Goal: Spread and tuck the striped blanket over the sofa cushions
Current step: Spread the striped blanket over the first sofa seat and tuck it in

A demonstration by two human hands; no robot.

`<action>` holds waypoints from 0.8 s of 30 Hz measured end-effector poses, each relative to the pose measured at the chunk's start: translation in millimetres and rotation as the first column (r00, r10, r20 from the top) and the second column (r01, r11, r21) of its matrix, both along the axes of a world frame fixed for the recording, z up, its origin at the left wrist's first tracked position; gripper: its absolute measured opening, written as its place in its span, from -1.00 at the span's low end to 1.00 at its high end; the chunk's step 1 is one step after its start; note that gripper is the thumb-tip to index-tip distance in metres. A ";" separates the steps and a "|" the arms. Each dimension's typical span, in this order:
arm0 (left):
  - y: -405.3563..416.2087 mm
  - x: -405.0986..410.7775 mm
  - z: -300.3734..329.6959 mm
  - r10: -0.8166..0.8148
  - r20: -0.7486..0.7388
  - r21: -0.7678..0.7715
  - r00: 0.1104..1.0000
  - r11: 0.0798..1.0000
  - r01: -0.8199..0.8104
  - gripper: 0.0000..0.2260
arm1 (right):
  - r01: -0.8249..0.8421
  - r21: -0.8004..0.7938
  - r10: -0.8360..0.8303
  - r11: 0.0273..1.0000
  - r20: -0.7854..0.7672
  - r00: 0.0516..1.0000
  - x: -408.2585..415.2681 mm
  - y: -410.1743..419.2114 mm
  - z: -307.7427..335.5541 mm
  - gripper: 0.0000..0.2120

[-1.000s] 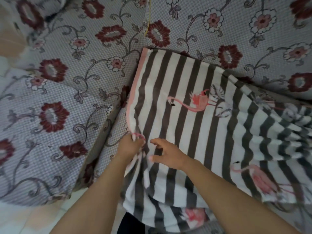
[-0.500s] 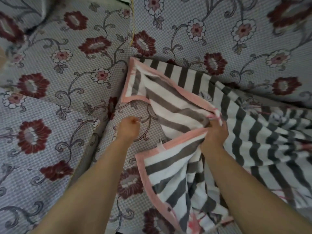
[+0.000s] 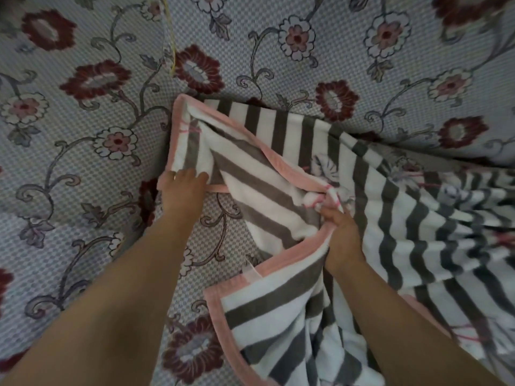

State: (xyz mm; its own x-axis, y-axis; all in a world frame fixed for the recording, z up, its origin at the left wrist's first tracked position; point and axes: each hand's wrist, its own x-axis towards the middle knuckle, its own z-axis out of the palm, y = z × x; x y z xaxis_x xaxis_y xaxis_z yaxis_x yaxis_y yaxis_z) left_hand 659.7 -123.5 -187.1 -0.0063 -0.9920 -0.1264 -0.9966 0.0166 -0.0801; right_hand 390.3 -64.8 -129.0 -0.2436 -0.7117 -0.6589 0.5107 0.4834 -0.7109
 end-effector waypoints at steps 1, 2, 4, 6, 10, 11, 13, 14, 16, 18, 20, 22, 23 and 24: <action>2.1 4.6 -1.0 -0.021 0.011 0.036 1.000 0.999 0.020 -0.81 | -0.059 0.010 0.059 0.998 0.048 0.997 2.7 -0.3 5.5 -0.74; 4.6 9.8 -0.8 0.008 0.008 0.101 1.000 0.995 -0.009 -0.79 | -0.125 0.018 0.122 0.992 0.103 0.987 5.9 -0.2 10.4 -0.69; 8.3 21.5 0.4 0.182 0.001 0.296 0.983 0.939 -0.174 -0.74 | -0.252 0.024 0.243 0.967 0.189 0.952 15.3 1.0 18.9 -0.60; 13.2 31.7 2.4 0.310 -0.001 0.396 0.951 0.873 -0.284 -0.73 | -0.357 0.028 0.342 0.934 0.230 0.911 28.6 1.0 23.0 -0.63; 22.7 26.5 20.9 0.460 -0.474 0.373 0.751 0.877 -0.302 -0.78 | -0.568 -0.027 0.560 0.823 0.202 0.803 64.5 4.9 32.5 -0.66; 29.6 18.6 31.2 0.556 -0.656 0.479 0.511 0.829 -0.289 -0.77 | -0.609 -0.028 0.603 0.793 0.179 0.777 75.1 6.8 37.1 -0.65; 50.8 0.2 51.2 0.720 -0.693 0.718 0.036 0.694 -0.053 -0.70 | -0.659 -0.034 0.656 0.751 0.146 0.740 90.7 10.5 43.0 -0.64; 65.2 -7.7 54.7 0.746 -0.666 0.742 -0.033 0.666 0.076 -0.71 | -0.664 -0.038 0.662 0.747 0.142 0.736 95.4 11.7 46.0 -0.62; 94.7 -18.1 63.9 0.738 -0.674 0.716 -0.038 0.665 0.213 -0.73 | -0.642 -0.038 0.640 0.766 0.144 0.755 98.8 14.3 52.5 -0.59; 119.1 -24.7 70.5 0.742 -0.667 0.699 -0.072 0.656 0.285 -0.69 | -0.612 -0.032 0.611 0.790 0.123 0.782 97.8 17.3 62.1 -0.56; 136.9 -25.6 77.7 0.760 -0.644 0.698 -0.091 0.632 0.336 -0.58 | -0.593 -0.034 0.594 0.804 0.078 0.801 94.9 20.1 71.5 -0.56; 157.0 -19.2 84.1 0.755 -0.654 0.690 -0.050 0.622 0.371 -0.48 | -0.586 -0.041 0.588 0.809 0.034 0.808 95.2 25.1 79.6 -0.62; 169.0 -14.0 91.8 0.755 -0.655 0.700 -0.027 0.620 0.354 -0.39 | -0.595 -0.054 0.596 0.802 0.011 0.803 97.1 30.0 83.6 -0.61; 180.6 -7.3 96.0 0.762 -0.648 0.712 -0.026 0.617 0.334 -0.29 | -0.606 -0.066 0.606 0.793 -0.017 0.795 100.2 34.9 87.2 -0.59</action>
